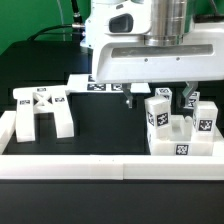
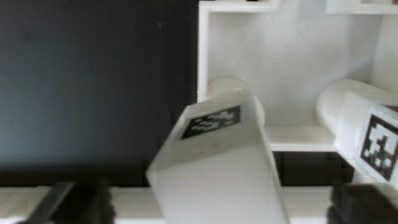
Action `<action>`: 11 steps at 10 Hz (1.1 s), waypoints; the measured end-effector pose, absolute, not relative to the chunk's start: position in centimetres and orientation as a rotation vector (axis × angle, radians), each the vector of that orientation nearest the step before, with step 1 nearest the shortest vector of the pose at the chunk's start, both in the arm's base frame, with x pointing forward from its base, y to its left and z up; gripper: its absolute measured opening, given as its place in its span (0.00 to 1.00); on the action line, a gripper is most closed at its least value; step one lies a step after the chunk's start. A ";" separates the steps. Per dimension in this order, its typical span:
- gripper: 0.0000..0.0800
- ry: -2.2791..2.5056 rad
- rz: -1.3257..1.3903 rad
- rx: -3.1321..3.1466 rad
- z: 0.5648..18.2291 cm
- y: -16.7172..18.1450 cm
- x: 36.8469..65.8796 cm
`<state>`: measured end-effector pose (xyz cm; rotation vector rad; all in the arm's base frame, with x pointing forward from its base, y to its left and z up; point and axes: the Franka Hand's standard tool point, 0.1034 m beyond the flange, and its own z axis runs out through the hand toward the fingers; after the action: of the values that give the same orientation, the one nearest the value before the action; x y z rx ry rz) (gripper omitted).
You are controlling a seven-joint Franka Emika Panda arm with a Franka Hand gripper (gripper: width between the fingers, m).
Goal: Assemble chair
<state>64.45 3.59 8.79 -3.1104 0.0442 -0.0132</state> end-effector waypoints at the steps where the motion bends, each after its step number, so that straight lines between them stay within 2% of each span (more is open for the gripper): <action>1: 0.66 0.045 -0.013 -3.111 8.8 3.6 64.4; 3: 0.36 0.069 -0.013 -3.109 8.8 3.6 64.4; 6: 0.36 0.094 -0.012 -3.109 8.8 3.6 64.4; 11: 0.36 0.778 0.005 -3.004 8.7 3.6 64.3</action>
Offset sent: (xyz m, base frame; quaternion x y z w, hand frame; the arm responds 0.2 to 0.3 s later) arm 0.0000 0.0000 0.0000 0.0000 0.0000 0.0650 0.9979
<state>64.33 3.62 8.69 -3.0041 0.7784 0.0052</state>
